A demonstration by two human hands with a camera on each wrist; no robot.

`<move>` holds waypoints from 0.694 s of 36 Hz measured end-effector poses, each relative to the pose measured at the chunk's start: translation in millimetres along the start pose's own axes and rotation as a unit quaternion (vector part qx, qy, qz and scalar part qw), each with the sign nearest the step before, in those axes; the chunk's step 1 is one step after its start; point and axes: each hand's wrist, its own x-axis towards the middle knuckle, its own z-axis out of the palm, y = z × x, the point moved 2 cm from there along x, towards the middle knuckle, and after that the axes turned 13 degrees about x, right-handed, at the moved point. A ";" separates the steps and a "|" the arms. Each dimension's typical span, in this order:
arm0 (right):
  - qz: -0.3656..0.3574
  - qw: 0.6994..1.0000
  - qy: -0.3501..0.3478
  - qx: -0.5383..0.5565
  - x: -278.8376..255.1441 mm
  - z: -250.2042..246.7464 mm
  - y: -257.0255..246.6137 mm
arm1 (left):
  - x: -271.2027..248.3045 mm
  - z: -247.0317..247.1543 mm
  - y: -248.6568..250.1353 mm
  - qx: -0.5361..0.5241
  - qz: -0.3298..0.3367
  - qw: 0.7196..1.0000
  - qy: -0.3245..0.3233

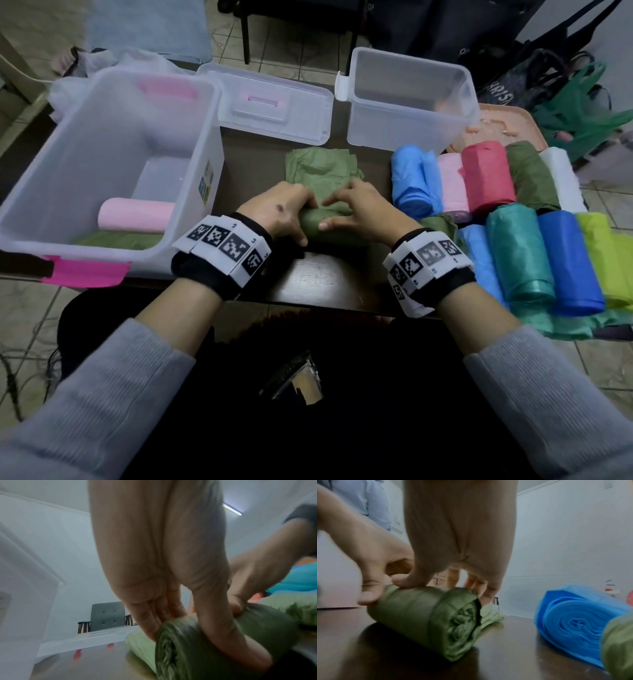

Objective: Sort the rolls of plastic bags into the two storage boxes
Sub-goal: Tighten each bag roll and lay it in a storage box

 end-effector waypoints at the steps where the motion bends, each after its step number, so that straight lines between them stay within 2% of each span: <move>1: -0.009 0.999 0.029 -0.016 -1.7 1.6 -1.2 | 2.2 -1.8 0.0 0.000 -0.002 1.000 -0.005; 3: -0.028 0.995 0.074 -0.060 -5.5 6.5 -5.6 | 7.3 -6.5 0.0 0.002 -0.010 1.000 -0.020; 6: -0.042 0.985 0.096 -0.140 -12.3 16.4 -11.6 | 14.3 -14.9 0.0 0.018 -0.013 0.998 -0.051; 11: -0.042 0.983 0.065 -0.167 -27.5 29.8 -9.1 | 23.2 -24.0 0.5 0.032 0.012 0.990 -0.137; 17: -0.044 0.978 0.075 -0.189 -37.3 38.4 -7.8 | 21.4 -23.2 1.2 0.048 0.012 0.983 -0.175; 20: -0.014 0.986 0.035 -0.162 -33.0 32.7 -10.2 | 20.4 -16.2 0.3 0.036 0.001 0.989 -0.142; 23: 0.013 0.993 -0.012 -0.119 -24.0 24.4 -12.0 | 13.9 -15.3 3.0 0.028 -0.010 0.999 -0.021; 25: 0.027 0.995 -0.041 -0.082 -18.9 17.5 -11.2 | 8.9 -12.2 6.1 0.031 0.001 0.999 0.033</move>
